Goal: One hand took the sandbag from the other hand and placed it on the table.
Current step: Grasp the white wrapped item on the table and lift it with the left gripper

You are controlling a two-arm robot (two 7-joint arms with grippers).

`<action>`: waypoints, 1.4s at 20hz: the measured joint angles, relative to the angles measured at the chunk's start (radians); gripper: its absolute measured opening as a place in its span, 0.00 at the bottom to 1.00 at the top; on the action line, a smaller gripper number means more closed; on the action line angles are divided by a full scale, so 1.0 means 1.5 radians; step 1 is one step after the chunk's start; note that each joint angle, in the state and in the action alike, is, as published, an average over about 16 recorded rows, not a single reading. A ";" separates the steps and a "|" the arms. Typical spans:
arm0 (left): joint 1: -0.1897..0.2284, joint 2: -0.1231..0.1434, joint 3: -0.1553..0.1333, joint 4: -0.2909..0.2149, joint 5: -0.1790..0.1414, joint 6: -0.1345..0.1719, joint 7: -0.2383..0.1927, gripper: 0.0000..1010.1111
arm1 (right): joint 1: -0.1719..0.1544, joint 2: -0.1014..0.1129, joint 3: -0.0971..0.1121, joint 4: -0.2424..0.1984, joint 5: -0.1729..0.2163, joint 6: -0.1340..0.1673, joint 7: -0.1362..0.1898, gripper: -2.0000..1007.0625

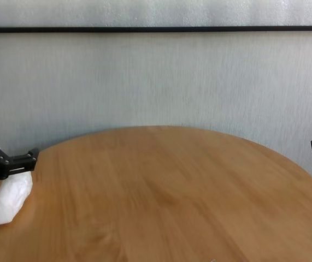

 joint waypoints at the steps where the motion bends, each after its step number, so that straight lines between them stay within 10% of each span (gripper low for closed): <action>1: 0.000 0.000 0.000 0.000 0.000 0.000 0.000 0.99 | 0.000 0.000 0.000 0.000 0.000 0.000 0.000 0.99; 28: 0.000 0.000 0.000 0.000 0.000 0.000 0.000 0.99 | 0.000 0.000 0.000 0.000 0.000 0.000 0.000 0.99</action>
